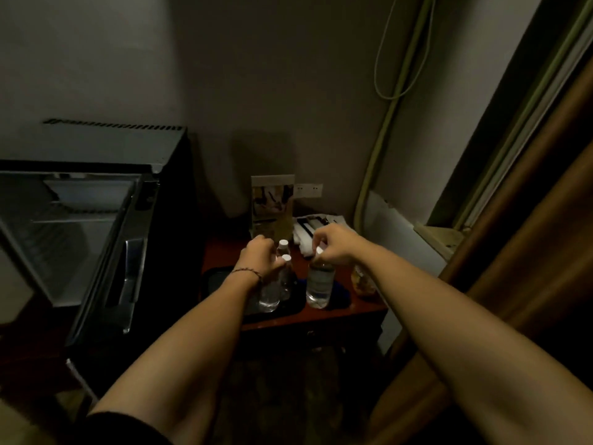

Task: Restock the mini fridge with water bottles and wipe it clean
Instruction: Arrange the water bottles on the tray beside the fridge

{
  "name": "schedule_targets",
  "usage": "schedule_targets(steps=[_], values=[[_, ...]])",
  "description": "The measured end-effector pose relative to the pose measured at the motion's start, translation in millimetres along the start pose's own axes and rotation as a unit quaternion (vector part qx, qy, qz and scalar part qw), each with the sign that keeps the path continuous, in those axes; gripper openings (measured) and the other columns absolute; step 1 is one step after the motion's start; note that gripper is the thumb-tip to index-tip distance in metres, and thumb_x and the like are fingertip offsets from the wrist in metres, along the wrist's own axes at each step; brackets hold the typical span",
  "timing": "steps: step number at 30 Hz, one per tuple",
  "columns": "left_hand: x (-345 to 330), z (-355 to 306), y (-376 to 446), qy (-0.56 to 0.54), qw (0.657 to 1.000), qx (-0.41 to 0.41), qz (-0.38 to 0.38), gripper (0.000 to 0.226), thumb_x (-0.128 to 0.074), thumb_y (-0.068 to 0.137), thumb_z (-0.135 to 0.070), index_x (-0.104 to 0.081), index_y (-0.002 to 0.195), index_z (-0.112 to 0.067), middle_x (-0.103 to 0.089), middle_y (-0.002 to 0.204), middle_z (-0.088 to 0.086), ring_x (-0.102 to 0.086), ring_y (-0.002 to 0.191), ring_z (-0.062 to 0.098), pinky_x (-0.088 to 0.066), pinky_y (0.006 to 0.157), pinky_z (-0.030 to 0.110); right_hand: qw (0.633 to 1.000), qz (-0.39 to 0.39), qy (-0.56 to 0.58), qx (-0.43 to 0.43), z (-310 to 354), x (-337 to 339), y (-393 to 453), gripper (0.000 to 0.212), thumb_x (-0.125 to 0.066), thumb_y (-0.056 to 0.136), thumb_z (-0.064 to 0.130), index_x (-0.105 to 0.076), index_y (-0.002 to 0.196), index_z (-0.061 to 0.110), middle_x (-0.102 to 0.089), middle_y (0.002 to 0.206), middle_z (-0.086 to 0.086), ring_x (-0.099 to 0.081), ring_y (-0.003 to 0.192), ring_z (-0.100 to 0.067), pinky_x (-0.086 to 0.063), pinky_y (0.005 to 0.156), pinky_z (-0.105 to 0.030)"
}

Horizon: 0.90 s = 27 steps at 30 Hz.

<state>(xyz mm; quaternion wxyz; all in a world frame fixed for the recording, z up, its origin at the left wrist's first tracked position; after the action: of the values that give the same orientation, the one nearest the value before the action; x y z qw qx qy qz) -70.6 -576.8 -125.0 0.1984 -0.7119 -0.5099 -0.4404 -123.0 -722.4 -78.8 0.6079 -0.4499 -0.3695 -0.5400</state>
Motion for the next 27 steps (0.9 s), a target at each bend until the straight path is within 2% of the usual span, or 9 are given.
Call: schedule_targets(steps=[2, 5, 12, 18, 21, 22, 25, 27], values=[[7.9, 6.8, 14.2, 0.000, 1.000, 0.010, -0.016, 0.022, -0.070, 0.084, -0.031, -0.066, 0.088, -0.010, -0.055, 0.104, 0.009, -0.057, 0.094, 0.029, -0.044, 0.077, 0.031, 1.000, 0.007, 0.004, 0.020, 5.9, 0.2, 19.4, 0.017, -0.074, 0.083, 0.020, -0.063, 0.096, 0.021, -0.058, 0.091, 0.002, -0.056, 0.085, -0.015, -0.050, 0.072, -0.031], [19.0, 18.9, 36.2, 0.004, 0.999, 0.029, -0.038, 0.022, -0.071, 0.084, -0.033, -0.063, 0.085, -0.012, -0.054, 0.099, 0.006, -0.057, 0.090, 0.028, -0.039, 0.072, 0.028, 0.998, 0.004, 0.023, 0.052, 19.4, 1.7, 50.7, 0.024, -0.075, 0.084, 0.024, -0.066, 0.104, 0.015, -0.059, 0.095, 0.000, -0.057, 0.084, -0.014, -0.051, 0.071, -0.030], [25.1, 61.6, 63.1, 0.032, 0.994, 0.092, -0.049, 0.020, -0.072, 0.084, -0.032, -0.056, 0.079, -0.020, -0.051, 0.095, 0.001, -0.058, 0.089, 0.025, -0.043, 0.073, 0.030, 0.994, 0.039, 0.045, 0.089, 40.1, -12.9, 124.7, 0.022, -0.076, 0.081, 0.016, -0.067, 0.101, 0.011, -0.064, 0.096, -0.007, -0.064, 0.082, -0.018, -0.058, 0.065, -0.033], [34.0, 94.4, 120.5, 0.062, 0.983, 0.151, -0.082, 0.018, -0.072, 0.085, -0.030, -0.065, 0.091, -0.014, -0.054, 0.101, 0.004, -0.059, 0.093, 0.023, -0.046, 0.077, 0.031, 0.990, 0.038, 0.070, 0.115, 29.7, 7.5, 203.0, 0.015, -0.076, 0.081, 0.014, -0.066, 0.093, 0.014, -0.066, 0.093, -0.008, -0.069, 0.079, -0.022, -0.057, 0.057, -0.028], [35.2, 97.0, 153.9, 0.070, 0.977, 0.170, -0.106, 0.020, -0.071, 0.086, -0.029, -0.065, 0.094, -0.013, -0.055, 0.105, 0.006, -0.059, 0.095, 0.024, -0.047, 0.081, 0.033, 0.987, 0.040, 0.083, 0.135, 24.3, 28.3, 242.2, 0.015, -0.075, 0.082, 0.014, -0.066, 0.094, 0.013, -0.067, 0.093, -0.010, -0.071, 0.078, -0.024, -0.062, 0.066, -0.037], [34.8, 96.8, 163.4, 0.072, 0.976, 0.172, -0.111, 0.019, -0.071, 0.086, -0.029, -0.065, 0.093, -0.013, -0.055, 0.105, 0.007, -0.059, 0.095, 0.024, -0.047, 0.081, 0.033, 0.986, 0.036, 0.079, 0.143, 22.9, 33.8, 252.1, 0.015, -0.075, 0.081, 0.016, -0.065, 0.092, 0.015, -0.066, 0.093, -0.009, -0.070, 0.079, -0.022, -0.061, 0.066, -0.037], [29.3, 97.0, 194.5, 0.063, 0.974, 0.181, -0.124, 0.019, -0.070, 0.086, -0.028, -0.065, 0.093, -0.012, -0.056, 0.105, 0.008, -0.058, 0.095, 0.025, -0.045, 0.080, 0.032, 0.984, 0.028, 0.073, 0.159, 15.0, 41.4, 282.3, 0.017, -0.078, 0.078, 0.020, -0.063, 0.086, 0.021, -0.063, 0.091, -0.002, -0.063, 0.080, -0.016, -0.049, 0.056, -0.025], [22.4, 96.6, 211.7, 0.059, 0.974, 0.181, -0.125, 0.019, -0.070, 0.086, -0.029, -0.064, 0.093, -0.011, -0.055, 0.105, 0.008, -0.058, 0.094, 0.026, -0.045, 0.080, 0.033, 0.984, 0.022, 0.063, 0.165, 10.6, 38.0, 298.9, 0.017, -0.076, 0.076, 0.021, -0.064, 0.087, 0.020, -0.063, 0.092, -0.002, -0.062, 0.082, -0.016, -0.049, 0.059, -0.026]])
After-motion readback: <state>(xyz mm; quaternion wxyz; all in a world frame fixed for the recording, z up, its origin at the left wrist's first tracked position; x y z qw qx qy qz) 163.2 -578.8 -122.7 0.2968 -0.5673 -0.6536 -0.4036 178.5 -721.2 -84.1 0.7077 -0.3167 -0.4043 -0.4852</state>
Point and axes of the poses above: each hand's wrist, its own y-axis towards the middle knuckle, its own x-axis out of the back of the hand, z = x × y, the point moved 10 cm from there along y, towards the middle knuckle
